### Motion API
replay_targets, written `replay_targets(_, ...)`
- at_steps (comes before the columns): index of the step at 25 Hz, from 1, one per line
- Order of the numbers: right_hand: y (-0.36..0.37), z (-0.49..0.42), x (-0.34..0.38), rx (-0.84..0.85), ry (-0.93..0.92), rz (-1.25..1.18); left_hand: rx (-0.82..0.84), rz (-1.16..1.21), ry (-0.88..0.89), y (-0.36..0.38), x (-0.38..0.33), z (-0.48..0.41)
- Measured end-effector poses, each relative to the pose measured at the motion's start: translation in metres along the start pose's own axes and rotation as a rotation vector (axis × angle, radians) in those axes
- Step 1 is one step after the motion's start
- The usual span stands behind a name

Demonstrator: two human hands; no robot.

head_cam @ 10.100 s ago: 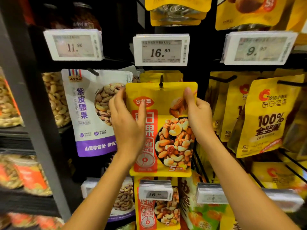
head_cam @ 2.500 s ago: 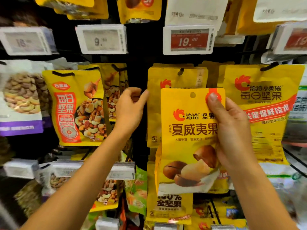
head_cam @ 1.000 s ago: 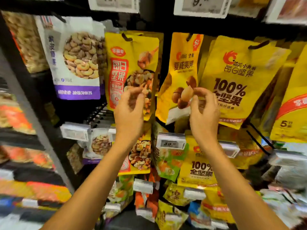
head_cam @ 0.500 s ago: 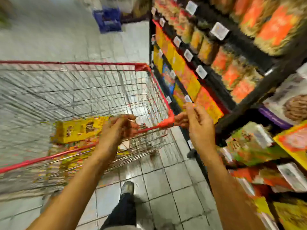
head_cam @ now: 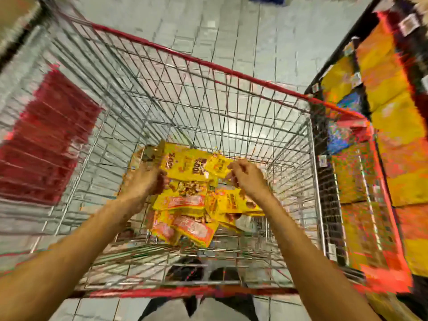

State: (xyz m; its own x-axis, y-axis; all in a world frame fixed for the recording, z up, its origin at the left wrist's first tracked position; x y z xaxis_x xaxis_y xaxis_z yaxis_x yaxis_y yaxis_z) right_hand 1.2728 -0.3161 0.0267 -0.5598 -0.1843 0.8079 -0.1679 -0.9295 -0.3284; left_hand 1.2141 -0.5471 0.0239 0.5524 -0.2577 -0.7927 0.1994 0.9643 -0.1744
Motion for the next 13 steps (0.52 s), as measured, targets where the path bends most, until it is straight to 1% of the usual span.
replay_targets(2, 0.013, -0.06, -0.028, 0.01, 0.096, 0.152, 0.011, -0.034, -0.118, 0.004, 0.03, -0.046)
replay_targets(4, 0.024, -0.125, -0.062, 0.046, 0.129, 0.393, -0.005, -0.083, -0.218, 0.011, 0.065, -0.095)
replay_targets(6, 0.03, -0.182, -0.098, 0.063, 0.153, 0.553, -0.059, -0.125, -0.268, 0.019, 0.097, -0.14)
replay_targets(8, 0.039, -0.232, -0.13, 0.062, 0.117, 0.671, -0.14, -0.067, -0.332, 0.022, 0.129, -0.18)
replay_targets(10, 0.054, -0.276, -0.165, 0.072, 0.093, 0.753, -0.186, 0.047, -0.386, 0.025, 0.162, -0.218)
replay_targets(12, 0.067, -0.306, -0.193, 0.064, 0.061, 0.811, -0.223, 0.157, -0.392, 0.025, 0.182, -0.245)
replay_targets(13, 0.071, -0.315, -0.206, 0.061, 0.047, 0.87, -0.275, 0.205, -0.384, 0.022, 0.191, -0.256)
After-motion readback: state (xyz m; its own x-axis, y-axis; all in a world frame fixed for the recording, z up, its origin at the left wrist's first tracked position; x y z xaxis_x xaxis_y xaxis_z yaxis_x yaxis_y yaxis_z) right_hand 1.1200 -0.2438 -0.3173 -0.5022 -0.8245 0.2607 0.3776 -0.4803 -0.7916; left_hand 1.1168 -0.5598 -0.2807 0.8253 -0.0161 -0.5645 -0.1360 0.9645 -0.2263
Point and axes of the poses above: each hand's wrist, its own z-axis away from the middle knuckle, its own y-axis out of the palm, x = y × z, the point moved 5 cm from there along -z, towards the middle knuckle, and after that the axes turned 7 degrees about y, right-handed, at the moved point
